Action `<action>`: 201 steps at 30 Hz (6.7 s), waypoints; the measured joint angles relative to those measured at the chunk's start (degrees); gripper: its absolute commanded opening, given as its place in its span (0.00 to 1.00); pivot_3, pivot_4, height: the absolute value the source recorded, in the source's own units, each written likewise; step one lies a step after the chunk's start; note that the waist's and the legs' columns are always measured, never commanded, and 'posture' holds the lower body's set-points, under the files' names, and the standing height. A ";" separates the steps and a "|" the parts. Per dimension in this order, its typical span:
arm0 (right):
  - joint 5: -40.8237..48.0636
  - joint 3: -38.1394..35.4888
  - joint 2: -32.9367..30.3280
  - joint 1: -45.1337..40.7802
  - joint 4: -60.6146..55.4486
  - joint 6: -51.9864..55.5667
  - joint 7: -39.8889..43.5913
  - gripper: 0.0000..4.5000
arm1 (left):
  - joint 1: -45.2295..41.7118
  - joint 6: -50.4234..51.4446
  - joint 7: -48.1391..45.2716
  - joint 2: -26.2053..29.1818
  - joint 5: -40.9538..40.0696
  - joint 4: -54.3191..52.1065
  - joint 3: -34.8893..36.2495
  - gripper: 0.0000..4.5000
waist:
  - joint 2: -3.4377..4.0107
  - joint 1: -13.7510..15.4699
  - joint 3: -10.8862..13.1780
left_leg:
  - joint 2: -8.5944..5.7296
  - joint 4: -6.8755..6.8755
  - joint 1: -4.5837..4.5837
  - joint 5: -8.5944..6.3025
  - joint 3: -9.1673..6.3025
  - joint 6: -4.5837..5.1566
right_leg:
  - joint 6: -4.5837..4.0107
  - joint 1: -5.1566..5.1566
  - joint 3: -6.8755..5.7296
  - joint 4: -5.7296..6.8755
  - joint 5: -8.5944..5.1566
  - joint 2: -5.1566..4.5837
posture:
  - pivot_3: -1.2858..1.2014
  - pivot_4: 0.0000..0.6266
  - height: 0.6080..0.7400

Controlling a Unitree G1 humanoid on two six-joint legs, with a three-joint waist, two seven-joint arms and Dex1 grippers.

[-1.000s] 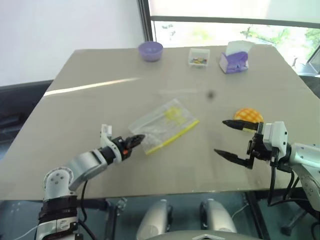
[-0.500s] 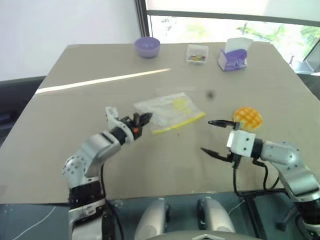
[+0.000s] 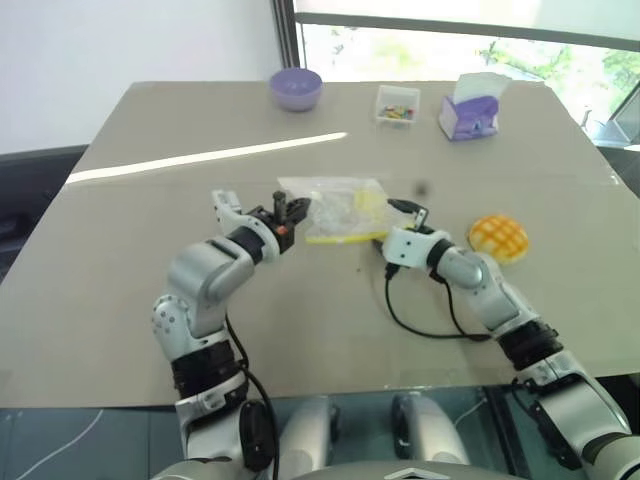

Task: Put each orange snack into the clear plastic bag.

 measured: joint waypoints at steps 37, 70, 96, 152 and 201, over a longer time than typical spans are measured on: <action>1.94 -1.19 2.30 -13.02 2.66 10.44 8.38 0.00 | 13.69 -14.23 -79.16 53.79 73.72 -21.58 -29.37 0.57 | 0.07 -2.64 0.24 | 0.19 -0.87 -0.96 0.06 0.27 -0.10 | -0.10 -1.42 0.24 -0.03 -0.03 0.05 | 0.52 0.24 1.00; 7.03 -0.92 4.55 -8.50 -12.00 22.83 15.67 0.51 | 2.41 -33.14 -92.06 44.90 101.92 -0.13 -37.51 0.00 | 0.07 -2.91 0.24 | 0.15 -0.27 -0.98 0.06 0.25 -0.08 | -0.08 -1.40 0.21 0.51 -0.03 0.06 | 0.52 0.24 1.00; 21.63 -6.42 -5.99 2.00 -30.60 30.78 24.63 0.44 | 0.10 -48.56 -97.57 42.73 108.66 7.83 -36.56 0.00 | 0.05 -2.83 0.23 | 0.14 0.30 -0.90 -0.10 0.25 0.22 | -0.07 -1.38 0.22 1.26 -0.03 0.06 | 0.52 0.24 1.00; 20.94 -1.01 7.99 -4.02 -20.19 29.00 17.94 0.01 | 2.56 -39.32 -99.01 40.52 108.54 -0.88 -35.43 0.00 | 0.06 -3.00 0.22 | 0.15 0.34 -0.89 -0.02 0.23 0.07 | -0.08 -1.39 0.24 1.33 -0.02 0.06 | 0.52 0.24 1.00; -4.85 7.10 3.20 -6.82 -2.11 12.29 1.88 0.87 | 6.02 -35.58 -97.19 37.77 108.69 -1.39 -35.02 0.00 | 0.03 -3.17 0.17 | 0.11 0.35 -0.72 -0.03 0.22 0.10 | -0.09 -1.28 0.27 1.37 -0.01 0.07 | 0.52 0.24 1.00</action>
